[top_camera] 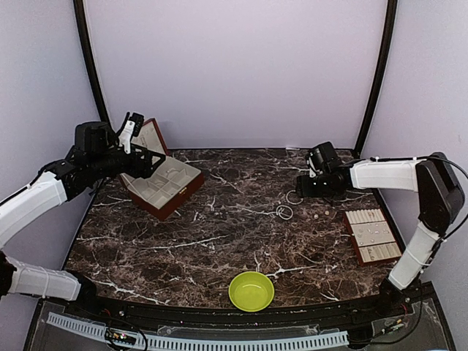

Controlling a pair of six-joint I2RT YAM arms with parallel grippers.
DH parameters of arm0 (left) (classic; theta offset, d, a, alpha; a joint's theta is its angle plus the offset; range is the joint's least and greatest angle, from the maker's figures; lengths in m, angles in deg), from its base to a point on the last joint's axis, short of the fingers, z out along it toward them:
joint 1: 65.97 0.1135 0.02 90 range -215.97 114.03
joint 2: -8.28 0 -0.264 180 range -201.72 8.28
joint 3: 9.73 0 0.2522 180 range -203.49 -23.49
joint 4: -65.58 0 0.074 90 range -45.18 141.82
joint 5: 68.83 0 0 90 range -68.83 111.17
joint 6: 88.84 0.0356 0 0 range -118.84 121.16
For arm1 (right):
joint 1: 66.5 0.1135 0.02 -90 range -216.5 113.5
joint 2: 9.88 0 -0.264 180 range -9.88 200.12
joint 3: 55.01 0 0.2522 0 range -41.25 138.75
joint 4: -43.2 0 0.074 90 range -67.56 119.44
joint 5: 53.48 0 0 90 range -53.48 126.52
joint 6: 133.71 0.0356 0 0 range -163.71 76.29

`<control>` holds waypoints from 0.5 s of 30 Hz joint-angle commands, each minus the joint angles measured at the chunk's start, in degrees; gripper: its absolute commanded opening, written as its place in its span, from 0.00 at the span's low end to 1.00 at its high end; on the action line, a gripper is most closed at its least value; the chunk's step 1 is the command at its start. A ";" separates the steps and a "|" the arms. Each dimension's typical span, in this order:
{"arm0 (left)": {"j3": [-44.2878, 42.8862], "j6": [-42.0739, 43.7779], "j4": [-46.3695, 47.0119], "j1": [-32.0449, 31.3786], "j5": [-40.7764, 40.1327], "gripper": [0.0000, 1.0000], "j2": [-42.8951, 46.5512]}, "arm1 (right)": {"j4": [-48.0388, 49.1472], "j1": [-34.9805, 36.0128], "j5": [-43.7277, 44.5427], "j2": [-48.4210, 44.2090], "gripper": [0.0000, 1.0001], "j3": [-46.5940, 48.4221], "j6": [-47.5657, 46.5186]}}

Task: Organize the mixed jewelry
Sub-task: Pick up the bangle from the center of the board.

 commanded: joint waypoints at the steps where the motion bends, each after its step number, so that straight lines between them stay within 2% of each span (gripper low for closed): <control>1: 0.50 2.47 3.56 0.07 -4.01 0.80 3.50 | -4.73 -0.04 3.50 5.71 0.66 6.37 5.05; 7: 0.50 0.82 3.52 0.04 -3.70 0.81 3.24 | -6.67 -0.96 5.02 11.55 0.60 12.28 3.05; 12: 0.53 0.36 3.78 0.05 -3.10 0.81 2.75 | -6.15 -3.18 3.90 14.00 0.45 13.59 1.35; 15: 0.60 0.36 3.96 0.08 -3.59 0.82 2.72 | -4.78 -4.02 1.28 14.46 0.40 13.20 0.52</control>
